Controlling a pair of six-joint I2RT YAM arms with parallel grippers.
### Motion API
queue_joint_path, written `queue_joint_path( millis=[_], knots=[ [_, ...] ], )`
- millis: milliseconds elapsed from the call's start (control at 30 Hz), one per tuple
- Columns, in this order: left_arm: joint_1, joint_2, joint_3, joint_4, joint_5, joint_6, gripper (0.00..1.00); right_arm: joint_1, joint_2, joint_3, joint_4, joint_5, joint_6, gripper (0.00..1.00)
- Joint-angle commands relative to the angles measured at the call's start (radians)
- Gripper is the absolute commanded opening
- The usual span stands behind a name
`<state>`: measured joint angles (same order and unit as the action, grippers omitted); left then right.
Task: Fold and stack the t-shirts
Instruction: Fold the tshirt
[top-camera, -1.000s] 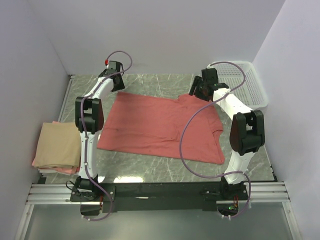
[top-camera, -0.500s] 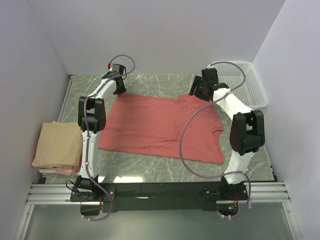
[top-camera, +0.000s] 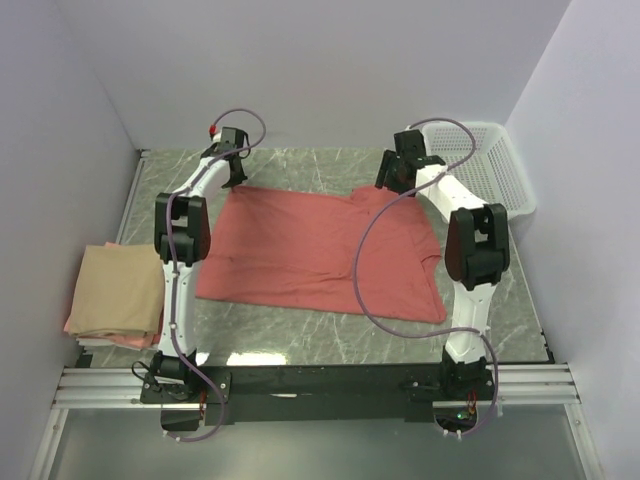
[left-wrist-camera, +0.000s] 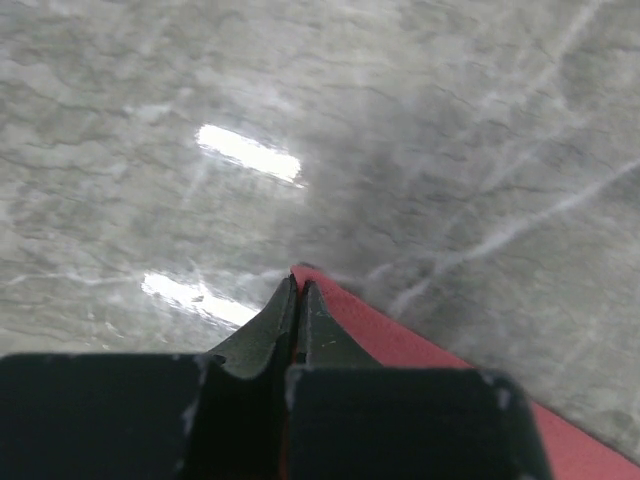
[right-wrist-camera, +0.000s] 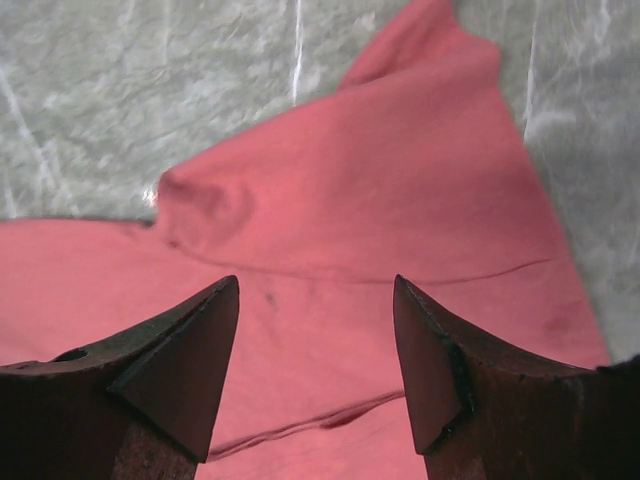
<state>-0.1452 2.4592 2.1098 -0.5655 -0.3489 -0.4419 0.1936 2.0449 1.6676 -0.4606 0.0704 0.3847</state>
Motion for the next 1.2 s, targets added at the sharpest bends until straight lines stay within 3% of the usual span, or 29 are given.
queue_joint_path(
  millis=[0,533,1167],
  knots=[
    [0.036,-0.055,-0.010,0.027,-0.042,-0.003,0.00,-0.016,0.072,0.119,-0.071,0.049,-0.050,0.70],
    [0.093,-0.101,-0.079,0.065,0.005,0.009,0.00,-0.052,0.331,0.494,-0.251,0.146,-0.067,0.70],
    [0.099,-0.101,-0.086,0.067,0.034,-0.004,0.00,-0.086,0.363,0.462,-0.268,0.032,-0.032,0.53]
  ],
)
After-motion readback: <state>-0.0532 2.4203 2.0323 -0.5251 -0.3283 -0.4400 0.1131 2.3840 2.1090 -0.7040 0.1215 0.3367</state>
